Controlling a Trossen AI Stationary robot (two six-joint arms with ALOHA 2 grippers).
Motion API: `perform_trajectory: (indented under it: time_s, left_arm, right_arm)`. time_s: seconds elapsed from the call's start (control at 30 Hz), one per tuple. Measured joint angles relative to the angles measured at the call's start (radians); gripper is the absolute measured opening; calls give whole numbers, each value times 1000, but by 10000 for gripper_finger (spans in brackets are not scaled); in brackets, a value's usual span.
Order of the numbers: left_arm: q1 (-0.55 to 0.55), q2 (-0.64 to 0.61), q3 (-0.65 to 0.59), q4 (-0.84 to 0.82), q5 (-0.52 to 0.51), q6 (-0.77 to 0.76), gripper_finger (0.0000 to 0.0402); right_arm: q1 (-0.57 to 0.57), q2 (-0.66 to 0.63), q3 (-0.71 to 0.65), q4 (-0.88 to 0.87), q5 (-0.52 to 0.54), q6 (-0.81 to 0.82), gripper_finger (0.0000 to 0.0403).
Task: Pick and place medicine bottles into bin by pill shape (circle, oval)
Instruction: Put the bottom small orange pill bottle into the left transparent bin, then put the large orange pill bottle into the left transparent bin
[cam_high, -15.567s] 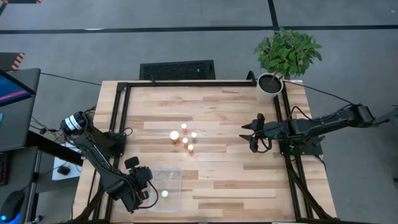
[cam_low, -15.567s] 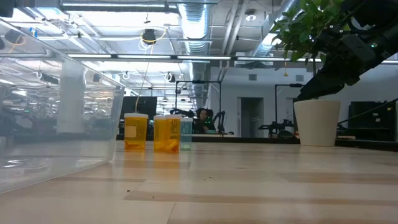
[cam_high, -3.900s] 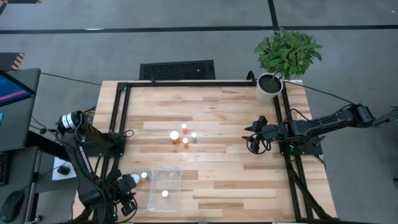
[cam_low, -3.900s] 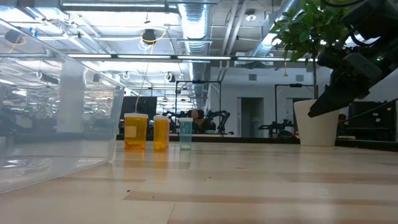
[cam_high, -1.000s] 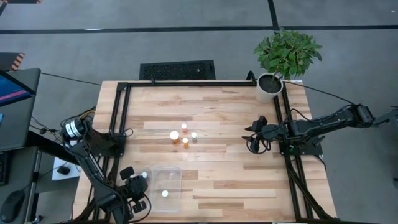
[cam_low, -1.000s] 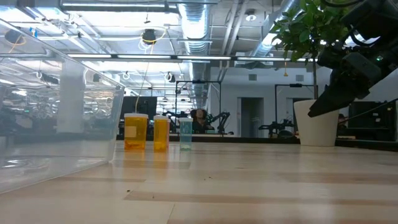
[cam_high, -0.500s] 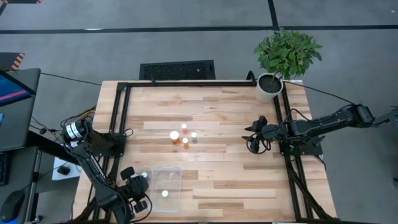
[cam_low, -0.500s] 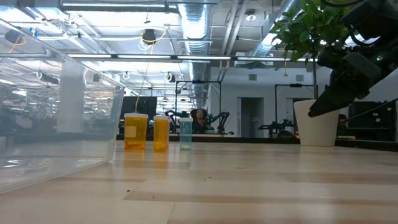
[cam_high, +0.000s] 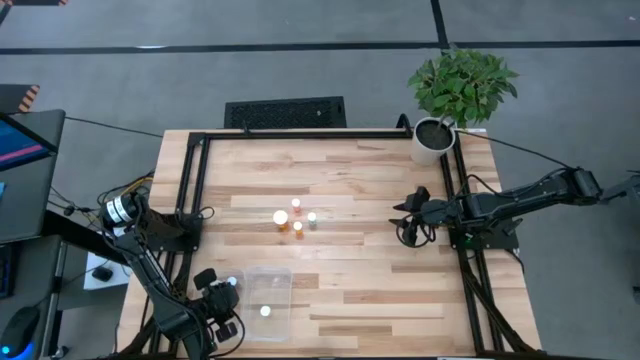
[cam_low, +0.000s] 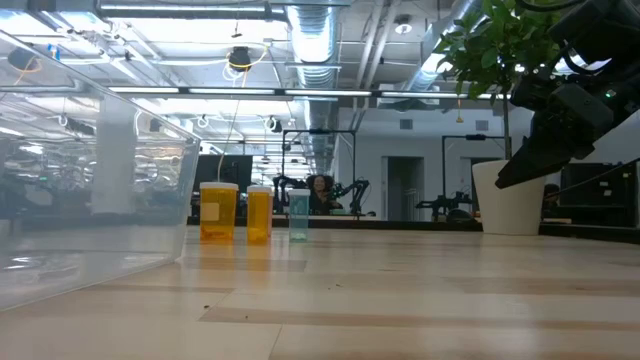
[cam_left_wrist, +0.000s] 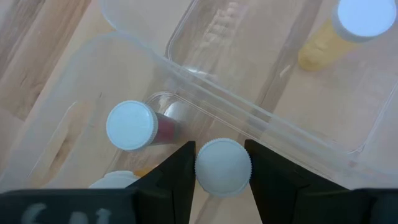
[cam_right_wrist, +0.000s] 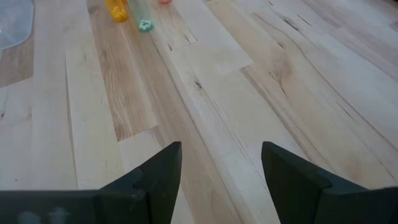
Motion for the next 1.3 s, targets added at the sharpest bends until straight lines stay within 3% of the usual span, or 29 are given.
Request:
perform_trajectory:
  time_s: [1.3]
  left_arm:
    - [1, 0, 9, -4, 10, 0, 194]
  right_arm:
    - [0, 0, 0, 0, -1, 18, 234]
